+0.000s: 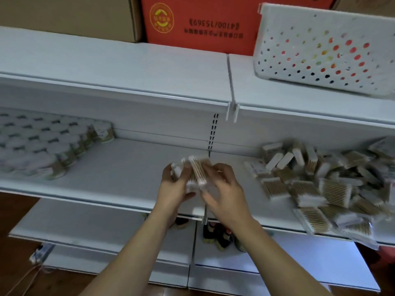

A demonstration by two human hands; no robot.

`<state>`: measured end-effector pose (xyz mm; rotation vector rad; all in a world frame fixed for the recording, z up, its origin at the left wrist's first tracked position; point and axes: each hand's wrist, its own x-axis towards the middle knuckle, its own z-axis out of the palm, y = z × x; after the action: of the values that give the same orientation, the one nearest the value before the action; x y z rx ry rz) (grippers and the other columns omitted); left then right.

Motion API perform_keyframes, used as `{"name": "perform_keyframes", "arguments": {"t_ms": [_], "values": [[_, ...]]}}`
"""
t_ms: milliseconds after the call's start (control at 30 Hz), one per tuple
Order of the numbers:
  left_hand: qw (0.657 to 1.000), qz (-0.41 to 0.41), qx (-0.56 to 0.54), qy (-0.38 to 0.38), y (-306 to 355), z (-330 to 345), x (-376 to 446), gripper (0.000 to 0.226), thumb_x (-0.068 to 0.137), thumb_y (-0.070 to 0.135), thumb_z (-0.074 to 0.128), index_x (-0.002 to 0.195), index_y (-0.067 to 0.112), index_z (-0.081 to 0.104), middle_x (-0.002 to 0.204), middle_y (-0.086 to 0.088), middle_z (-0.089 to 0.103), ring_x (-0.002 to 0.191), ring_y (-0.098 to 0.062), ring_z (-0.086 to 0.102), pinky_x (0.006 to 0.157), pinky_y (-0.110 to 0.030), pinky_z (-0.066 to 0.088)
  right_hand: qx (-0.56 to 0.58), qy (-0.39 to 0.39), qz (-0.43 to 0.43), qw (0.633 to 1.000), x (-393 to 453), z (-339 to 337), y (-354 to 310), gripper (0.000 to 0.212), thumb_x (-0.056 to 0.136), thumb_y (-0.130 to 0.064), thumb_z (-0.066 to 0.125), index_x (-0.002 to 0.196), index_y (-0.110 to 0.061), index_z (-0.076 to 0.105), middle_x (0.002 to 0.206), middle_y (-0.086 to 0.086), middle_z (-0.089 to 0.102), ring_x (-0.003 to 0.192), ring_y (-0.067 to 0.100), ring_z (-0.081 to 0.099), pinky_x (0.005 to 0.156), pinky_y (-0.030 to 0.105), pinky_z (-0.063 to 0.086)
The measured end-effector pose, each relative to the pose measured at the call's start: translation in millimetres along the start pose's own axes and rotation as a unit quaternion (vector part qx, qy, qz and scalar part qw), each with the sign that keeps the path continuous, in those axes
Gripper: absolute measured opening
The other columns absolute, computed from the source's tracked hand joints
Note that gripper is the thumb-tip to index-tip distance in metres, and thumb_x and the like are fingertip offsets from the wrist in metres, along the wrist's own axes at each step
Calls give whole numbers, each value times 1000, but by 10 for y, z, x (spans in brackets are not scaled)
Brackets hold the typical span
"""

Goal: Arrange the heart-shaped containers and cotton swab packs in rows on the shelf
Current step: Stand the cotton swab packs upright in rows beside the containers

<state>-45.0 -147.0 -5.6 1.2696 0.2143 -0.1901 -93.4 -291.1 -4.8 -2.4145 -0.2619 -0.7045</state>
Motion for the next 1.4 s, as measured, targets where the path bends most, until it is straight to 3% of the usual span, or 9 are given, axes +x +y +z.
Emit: {"name": "perform_keyframes", "arguments": {"t_ms": [133, 200, 267, 700, 767, 833, 967, 1133, 1400], "values": [[999, 5, 34, 34, 206, -527, 76, 57, 92, 37, 69, 140, 24, 41, 137, -4, 52, 110, -24, 62, 69, -39, 63, 174, 83, 166, 967, 243, 235, -373, 39, 91, -43, 58, 122, -21, 68, 102, -3, 69, 86, 6, 64, 75, 16, 50], [999, -2, 32, 39, 326, -814, 118, 58, 92, 37, 69, 141, 24, 40, 137, -3, 51, 111, -25, 61, 70, -40, 63, 317, 110, 279, 900, 363, 324, -629, 25, 96, -28, 62, 119, -18, 64, 90, 3, 72, 70, 9, 65, 62, 22, 52], [998, 2, 44, 34, 467, -1059, 139, 59, 92, 38, 68, 141, 25, 38, 133, 0, 50, 111, -24, 60, 73, -41, 63, 361, 109, 305, 874, 442, 460, -858, 15, 98, -14, 61, 112, -17, 61, 83, 6, 72, 58, 9, 61, 53, 22, 48], [997, 13, 77, 21, 869, -2195, 351, 58, 89, 40, 72, 135, 31, 39, 137, 1, 49, 107, -14, 60, 71, -35, 62, 290, 53, 271, 916, 685, 1316, -1543, 39, 93, -8, 64, 113, -42, 65, 102, -13, 74, 87, 2, 68, 76, 28, 56], [996, 11, 79, 31, 930, -2292, 433, 61, 90, 34, 71, 141, 27, 39, 137, -1, 49, 108, -15, 59, 71, -37, 63, 268, 75, 299, 913, 837, 1413, -1412, 38, 93, -11, 64, 118, -40, 66, 110, -12, 73, 98, 8, 69, 87, 39, 57], [997, 8, 64, 34, 1024, -2352, 519, 60, 91, 32, 70, 142, 22, 40, 136, -1, 48, 105, -14, 58, 72, -41, 63, 169, 52, 294, 939, 1010, 1538, -1247, 38, 95, -17, 60, 129, -34, 63, 125, -5, 68, 112, 16, 64, 100, 33, 49], [998, -3, 40, 44, 1154, -2419, 699, 67, 89, 37, 73, 145, 14, 43, 141, 0, 45, 105, -17, 58, 73, -45, 63, 44, -2, 216, 975, 1331, 1947, -1012, 40, 96, -15, 57, 135, -24, 61, 125, 11, 61, 112, 27, 59, 87, 17, 35], [996, 14, 71, 51, 1197, -2474, 871, 66, 89, 38, 73, 144, 17, 43, 138, -1, 46, 102, -13, 58, 68, -40, 63, 16, 6, 182, 983, 1723, 2453, -868, 36, 90, -12, 61, 126, -14, 57, 117, 14, 65, 104, 34, 62, 87, 37, 49], [994, 10, 106, 19, 1217, -2514, 1048, 57, 92, 33, 70, 140, 23, 40, 135, -4, 46, 103, -16, 59, 66, -37, 63, -60, -49, 122, 990, 2108, 2886, -711, 29, 91, -11, 59, 119, -11, 64, 117, 16, 63, 101, 36, 61, 85, 40, 49]]}}
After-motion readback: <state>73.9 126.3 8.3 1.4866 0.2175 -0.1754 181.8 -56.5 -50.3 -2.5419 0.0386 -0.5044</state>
